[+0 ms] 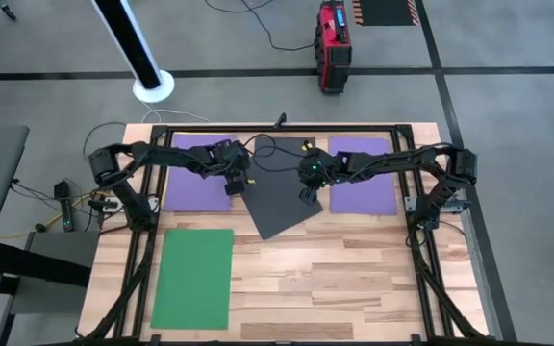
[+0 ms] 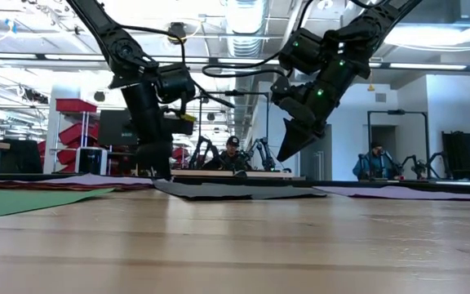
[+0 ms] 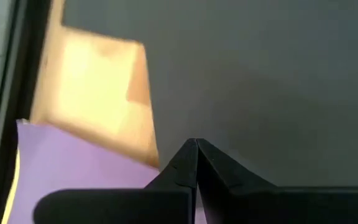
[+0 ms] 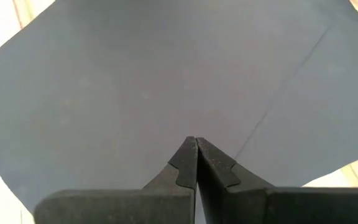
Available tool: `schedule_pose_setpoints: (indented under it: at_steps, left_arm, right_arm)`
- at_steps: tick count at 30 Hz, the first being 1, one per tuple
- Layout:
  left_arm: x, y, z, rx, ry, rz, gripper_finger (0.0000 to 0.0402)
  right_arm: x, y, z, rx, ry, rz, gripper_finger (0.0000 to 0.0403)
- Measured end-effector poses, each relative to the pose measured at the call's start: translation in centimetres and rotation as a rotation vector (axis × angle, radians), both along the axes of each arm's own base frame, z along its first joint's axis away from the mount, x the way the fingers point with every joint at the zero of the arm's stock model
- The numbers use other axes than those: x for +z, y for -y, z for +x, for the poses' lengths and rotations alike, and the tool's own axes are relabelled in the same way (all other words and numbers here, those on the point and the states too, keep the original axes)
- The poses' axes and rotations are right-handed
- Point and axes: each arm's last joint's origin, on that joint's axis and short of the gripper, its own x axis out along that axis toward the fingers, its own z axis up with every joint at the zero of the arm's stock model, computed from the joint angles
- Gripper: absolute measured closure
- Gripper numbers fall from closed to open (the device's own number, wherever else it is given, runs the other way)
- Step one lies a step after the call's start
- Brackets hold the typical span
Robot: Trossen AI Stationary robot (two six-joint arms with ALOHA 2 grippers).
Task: Organize paper
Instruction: Stack the left black paper on the other black paper
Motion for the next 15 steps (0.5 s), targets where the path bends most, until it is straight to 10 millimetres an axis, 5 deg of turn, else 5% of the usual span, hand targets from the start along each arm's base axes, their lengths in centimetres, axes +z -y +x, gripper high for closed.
schedule_pose_setpoints:
  at_steps: [15]
  left_arm:
    - [-1.7,-1.1,1.0,0.001,0.019,0.049,0.0402]
  right_arm:
    - [-0.1,0.0,-0.1,-0.010,-0.013,0.012,0.0403]
